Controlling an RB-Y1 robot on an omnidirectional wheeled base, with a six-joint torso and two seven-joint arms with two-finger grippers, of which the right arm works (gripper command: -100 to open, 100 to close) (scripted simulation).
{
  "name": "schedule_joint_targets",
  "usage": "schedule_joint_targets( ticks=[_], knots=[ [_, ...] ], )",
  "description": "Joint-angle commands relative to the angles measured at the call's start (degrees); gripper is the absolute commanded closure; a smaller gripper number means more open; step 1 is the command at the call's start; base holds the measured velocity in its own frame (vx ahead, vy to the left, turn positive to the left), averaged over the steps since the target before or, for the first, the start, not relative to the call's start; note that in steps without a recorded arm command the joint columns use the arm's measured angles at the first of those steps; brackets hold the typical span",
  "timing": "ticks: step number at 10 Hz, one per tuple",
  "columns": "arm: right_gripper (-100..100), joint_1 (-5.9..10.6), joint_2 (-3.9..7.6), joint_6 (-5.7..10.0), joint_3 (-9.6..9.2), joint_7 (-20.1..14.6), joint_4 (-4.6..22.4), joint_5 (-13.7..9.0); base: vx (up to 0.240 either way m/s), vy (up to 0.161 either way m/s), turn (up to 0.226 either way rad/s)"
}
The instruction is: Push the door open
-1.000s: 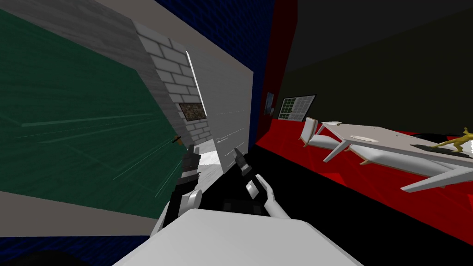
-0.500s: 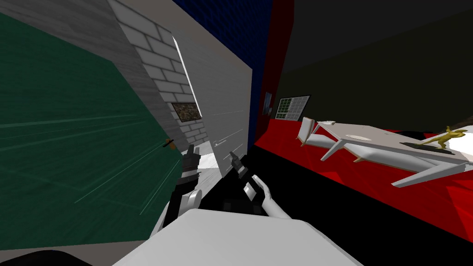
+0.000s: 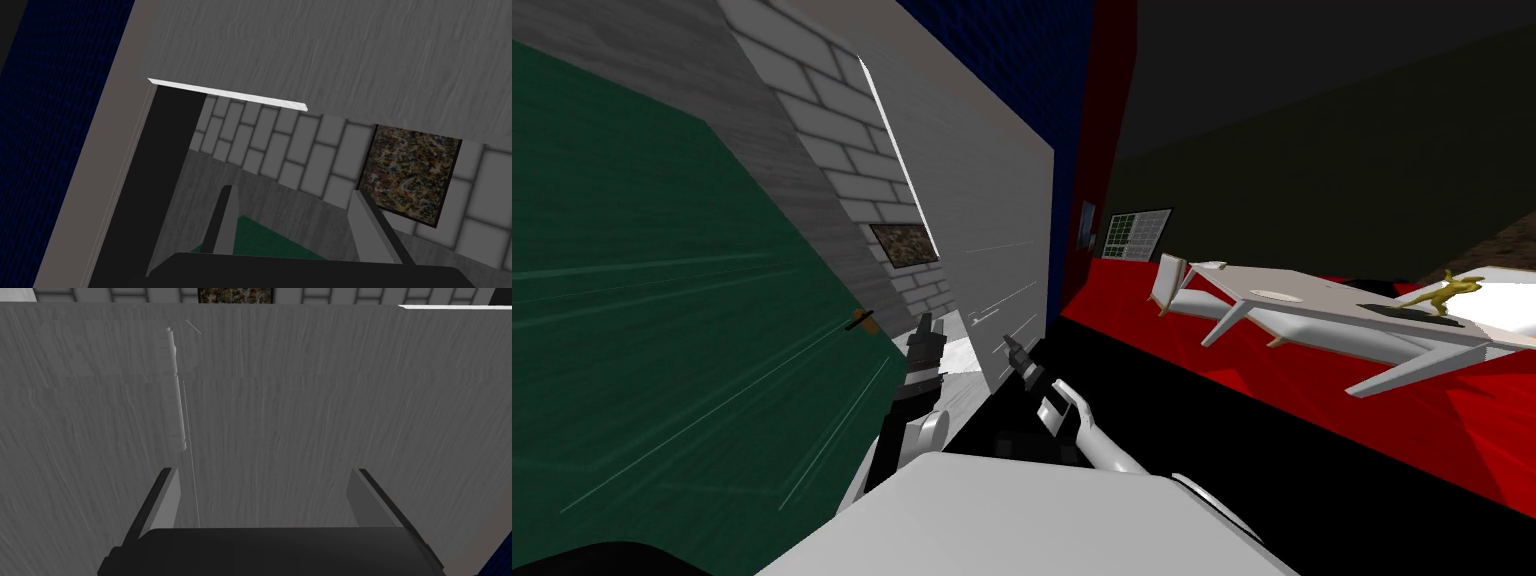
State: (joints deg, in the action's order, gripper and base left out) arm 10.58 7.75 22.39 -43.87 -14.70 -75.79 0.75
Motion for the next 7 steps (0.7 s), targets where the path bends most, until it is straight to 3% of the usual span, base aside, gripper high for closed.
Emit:
schedule_joint_targets(
  ticks=[1,7],
  knots=[
    [-100,1.52,-0.13,-0.72,-1.92,-0.6,2.2,-0.2,0.188,0.088,-0.095],
    [-100,5.3,0.03,-1.96,-6.8,-2.4,7.8,-0.7,0.157,0.071,-0.069]
  ],
)
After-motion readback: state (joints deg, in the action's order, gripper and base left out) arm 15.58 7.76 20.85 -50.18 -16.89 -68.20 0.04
